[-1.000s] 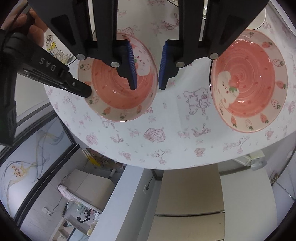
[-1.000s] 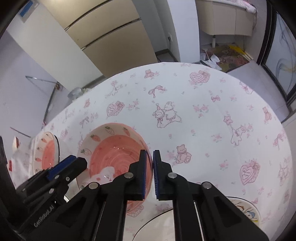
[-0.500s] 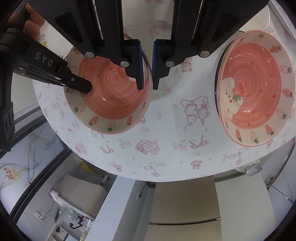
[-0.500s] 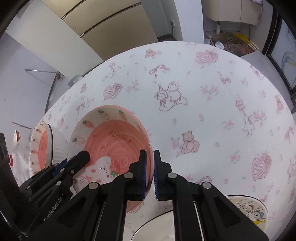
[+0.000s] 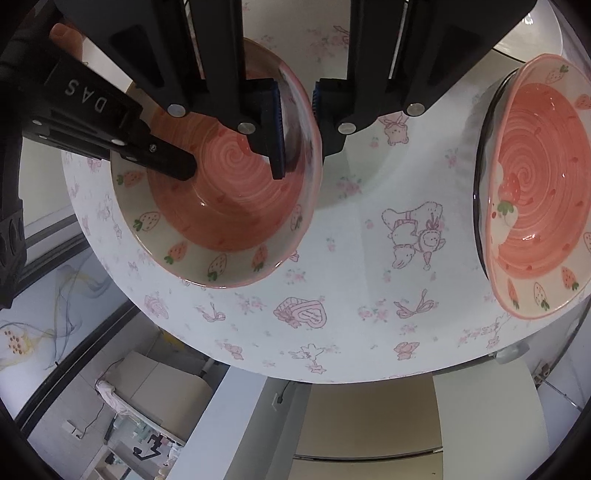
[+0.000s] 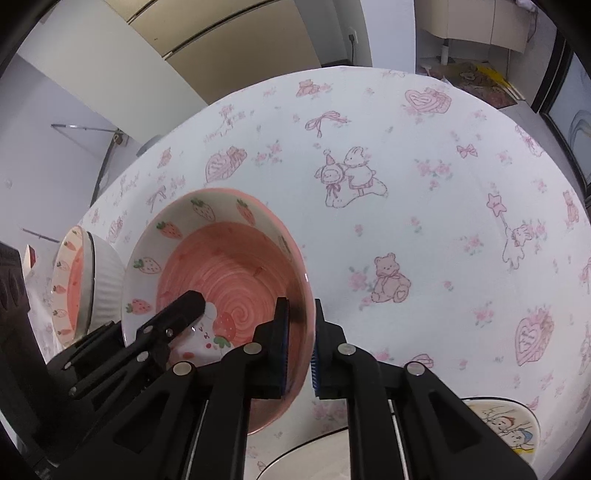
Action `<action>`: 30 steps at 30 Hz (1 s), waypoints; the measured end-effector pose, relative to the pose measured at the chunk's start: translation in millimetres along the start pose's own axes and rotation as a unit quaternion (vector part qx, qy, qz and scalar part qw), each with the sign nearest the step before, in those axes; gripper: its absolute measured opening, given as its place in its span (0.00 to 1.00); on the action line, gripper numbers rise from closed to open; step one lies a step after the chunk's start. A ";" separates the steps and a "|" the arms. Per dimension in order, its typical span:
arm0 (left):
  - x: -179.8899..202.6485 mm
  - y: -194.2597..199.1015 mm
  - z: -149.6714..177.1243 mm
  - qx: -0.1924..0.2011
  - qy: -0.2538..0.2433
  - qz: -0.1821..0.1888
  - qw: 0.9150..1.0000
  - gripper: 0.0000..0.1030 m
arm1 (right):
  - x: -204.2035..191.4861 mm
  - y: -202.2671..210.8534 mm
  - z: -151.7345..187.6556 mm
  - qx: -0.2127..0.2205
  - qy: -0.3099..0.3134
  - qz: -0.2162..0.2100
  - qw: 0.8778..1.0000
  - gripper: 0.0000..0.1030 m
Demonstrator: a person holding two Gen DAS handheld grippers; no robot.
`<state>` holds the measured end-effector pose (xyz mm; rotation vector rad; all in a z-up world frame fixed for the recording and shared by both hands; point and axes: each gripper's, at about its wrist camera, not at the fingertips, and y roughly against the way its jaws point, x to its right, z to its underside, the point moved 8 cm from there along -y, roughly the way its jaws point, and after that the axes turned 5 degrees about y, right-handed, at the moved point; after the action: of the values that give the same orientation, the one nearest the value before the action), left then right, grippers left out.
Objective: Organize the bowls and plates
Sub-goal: 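Lift the second pink bowl off the tablecloth with both grippers, then carry the held pink bowl with both grippers over the first pink bowl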
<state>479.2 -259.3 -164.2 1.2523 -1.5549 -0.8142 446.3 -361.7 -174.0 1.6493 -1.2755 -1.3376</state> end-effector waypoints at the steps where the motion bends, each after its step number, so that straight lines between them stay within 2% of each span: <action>1: -0.2 0.0 -0.1 0.000 0.000 0.000 1.000 0.11 | 0.6 -0.1 -0.1 0.001 -0.002 -0.004 1.000 0.08; 5: -1.0 0.9 1.7 0.003 0.001 0.001 1.000 0.11 | 0.9 0.2 -0.7 0.006 0.001 -0.010 1.000 0.08; 9: -1.7 0.5 2.3 0.004 0.004 0.003 1.000 0.11 | -3.7 1.6 -0.7 0.015 0.025 0.018 0.999 0.11; 13: -0.2 -0.2 2.3 0.007 0.002 0.001 1.000 0.12 | 1.9 0.1 -2.0 0.014 0.001 -0.012 1.000 0.10; 15: 3.7 -1.0 1.5 0.017 -0.016 -0.009 1.000 0.15 | 2.7 -0.5 -2.3 0.013 -0.004 -0.019 1.000 0.09; 17: 5.2 -0.9 1.7 0.022 -0.024 -0.018 0.999 0.15 | 2.2 -0.5 -2.6 0.014 -0.004 -0.018 1.000 0.09; 20: 5.9 -1.2 2.2 0.019 -0.023 -0.008 1.000 0.15 | 3.2 0.2 -4.6 0.026 -0.010 -0.010 1.000 0.09; 24: 10.9 0.0 3.7 0.025 -0.054 -0.018 0.998 0.15 | 3.9 1.5 -7.3 0.035 -0.011 0.007 0.999 0.10; 30: 8.1 6.4 1.0 0.021 -0.040 -0.005 0.999 0.15 | 4.4 4.2 -7.5 0.032 -0.030 -0.020 0.999 0.10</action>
<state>475.9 -265.6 -156.6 1.2709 -1.6383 -0.8514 452.4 -367.8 -169.6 1.6974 -1.3389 -1.3943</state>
